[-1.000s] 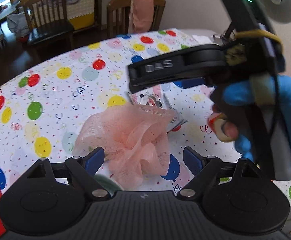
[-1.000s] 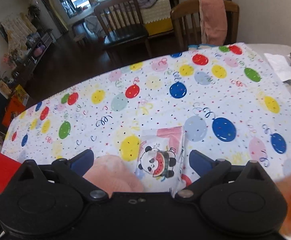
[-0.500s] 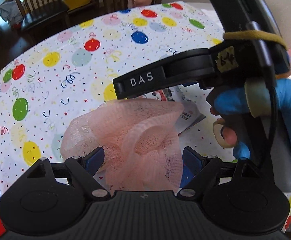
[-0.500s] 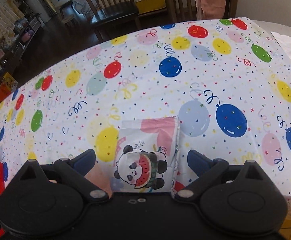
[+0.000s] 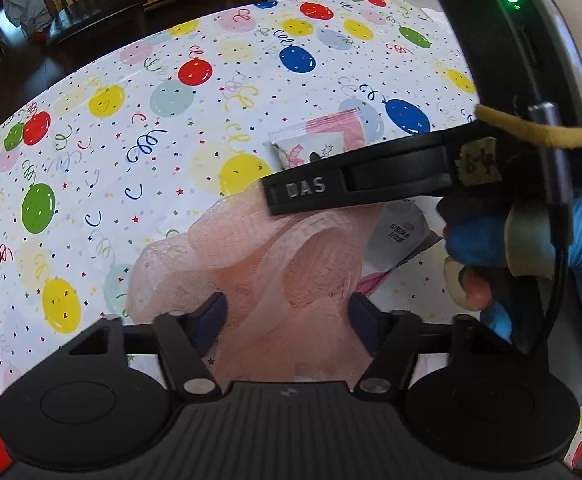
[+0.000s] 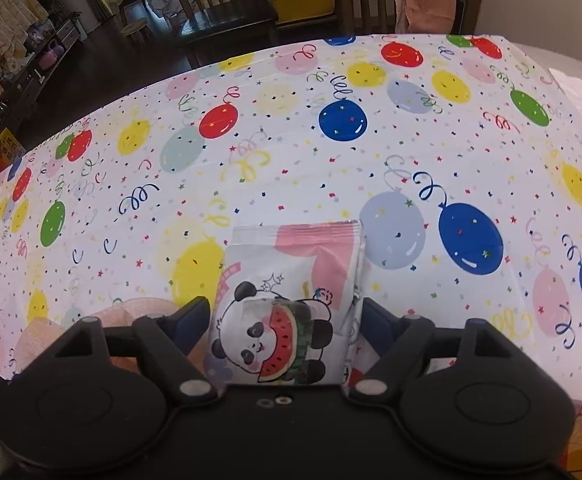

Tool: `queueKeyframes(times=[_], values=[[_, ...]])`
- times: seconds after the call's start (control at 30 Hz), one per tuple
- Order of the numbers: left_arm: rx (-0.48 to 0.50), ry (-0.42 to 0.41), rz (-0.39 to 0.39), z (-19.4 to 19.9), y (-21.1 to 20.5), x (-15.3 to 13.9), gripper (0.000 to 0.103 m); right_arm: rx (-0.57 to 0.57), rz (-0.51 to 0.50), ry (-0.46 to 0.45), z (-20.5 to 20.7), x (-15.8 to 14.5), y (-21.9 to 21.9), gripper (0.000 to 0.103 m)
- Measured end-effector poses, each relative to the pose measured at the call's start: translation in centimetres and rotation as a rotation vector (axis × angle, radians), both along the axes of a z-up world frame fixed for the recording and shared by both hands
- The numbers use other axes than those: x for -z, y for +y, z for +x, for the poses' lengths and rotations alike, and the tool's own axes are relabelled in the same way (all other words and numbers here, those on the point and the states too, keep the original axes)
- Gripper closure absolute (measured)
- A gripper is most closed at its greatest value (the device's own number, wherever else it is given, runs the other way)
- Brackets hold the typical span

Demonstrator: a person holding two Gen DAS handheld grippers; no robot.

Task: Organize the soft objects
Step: 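Grasp the pink mesh puff with the left tool while the right tool grasps the panda packet, then lift the pink puff and panda packet and carry them toward the shoebox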

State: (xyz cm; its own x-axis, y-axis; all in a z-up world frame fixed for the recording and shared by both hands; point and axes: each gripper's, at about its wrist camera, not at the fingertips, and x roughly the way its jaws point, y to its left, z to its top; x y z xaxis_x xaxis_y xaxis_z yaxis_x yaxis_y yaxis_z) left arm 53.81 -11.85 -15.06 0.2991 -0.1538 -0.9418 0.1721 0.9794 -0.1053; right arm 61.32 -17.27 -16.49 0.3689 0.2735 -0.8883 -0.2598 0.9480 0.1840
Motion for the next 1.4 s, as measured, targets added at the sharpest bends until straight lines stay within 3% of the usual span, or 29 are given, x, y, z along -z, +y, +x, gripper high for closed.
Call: queueKeyframes(times=[0.33,0.47,0.87,1.4], values=[[-0.026,-0.011,-0.024,-0.2,0.5,-0.4,0.07,0.015,-0.001,-0.044,-0.5,-0.4,-0.6,0.045],[-0.053,-0.042,-0.021,-0.5,0.9,-1.1,0.073,0.033,0.026,-0.073,-0.8,-1.4,-1.1,0.046],[-0.14,-0.146,-0.078,-1.6,3.6,-6.2,0.076,0.047,0.107,-0.196,-2.4,-8.6,-2.5,0.047],[-0.224,-0.251,-0.125,-7.5,9.2,-12.5,0.076,-0.127,0.119,-0.319,-11.0,-16.6,-0.1,0.047]])
